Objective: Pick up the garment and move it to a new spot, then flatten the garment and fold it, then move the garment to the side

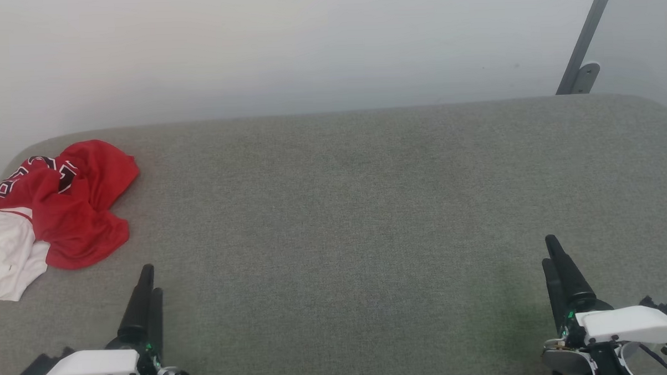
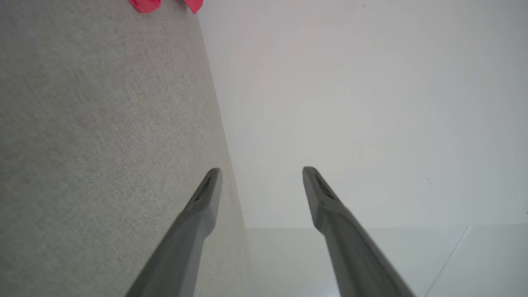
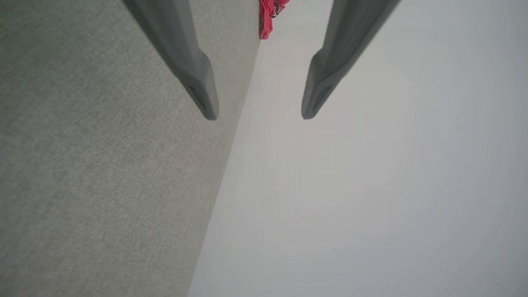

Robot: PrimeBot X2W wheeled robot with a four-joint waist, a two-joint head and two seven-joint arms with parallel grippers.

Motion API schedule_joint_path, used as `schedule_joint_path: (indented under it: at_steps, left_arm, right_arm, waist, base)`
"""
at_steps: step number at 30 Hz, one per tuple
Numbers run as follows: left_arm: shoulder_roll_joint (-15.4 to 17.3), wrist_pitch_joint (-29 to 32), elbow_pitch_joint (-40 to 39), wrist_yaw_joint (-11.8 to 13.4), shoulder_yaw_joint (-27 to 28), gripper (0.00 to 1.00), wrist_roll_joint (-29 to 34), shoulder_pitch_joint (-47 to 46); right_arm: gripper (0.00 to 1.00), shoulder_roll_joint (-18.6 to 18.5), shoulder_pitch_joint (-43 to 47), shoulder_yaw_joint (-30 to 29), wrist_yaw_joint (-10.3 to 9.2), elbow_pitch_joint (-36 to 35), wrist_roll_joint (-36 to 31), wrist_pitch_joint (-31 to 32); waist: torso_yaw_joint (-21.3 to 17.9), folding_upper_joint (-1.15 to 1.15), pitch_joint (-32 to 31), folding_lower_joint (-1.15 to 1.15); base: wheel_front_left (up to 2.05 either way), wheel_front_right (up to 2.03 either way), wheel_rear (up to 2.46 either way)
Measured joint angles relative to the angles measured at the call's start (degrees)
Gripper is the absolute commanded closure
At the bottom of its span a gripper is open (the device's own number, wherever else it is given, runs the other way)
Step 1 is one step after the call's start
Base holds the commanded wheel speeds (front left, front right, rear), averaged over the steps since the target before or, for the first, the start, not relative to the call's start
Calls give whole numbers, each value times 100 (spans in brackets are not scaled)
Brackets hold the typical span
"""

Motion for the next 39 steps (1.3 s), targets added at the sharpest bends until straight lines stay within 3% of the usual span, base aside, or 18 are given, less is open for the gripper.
schedule_joint_path:
  at_steps: [7,21,39]
  left_arm:
    - [226,-255,-53,109,-83,0,579,62]
    - [776,-639,-160,332,-292,0,2498,68]
    - [999,-975,-278,154,-230,0,3921,177]
  right_arm:
    - [0,-3,-69,51,0,38,-731,-162]
    - [0,-48,-181,98,0,69,-2722,-287]
    - [0,-67,-202,22,0,-93,-4311,-463]
  waist:
    - [-6,0,-6,0]
    - [-17,0,-18,0]
    - [-27,0,-9,0]
  base:
    - [0,0,0]
    - [0,0,0]
    - [0,0,0]
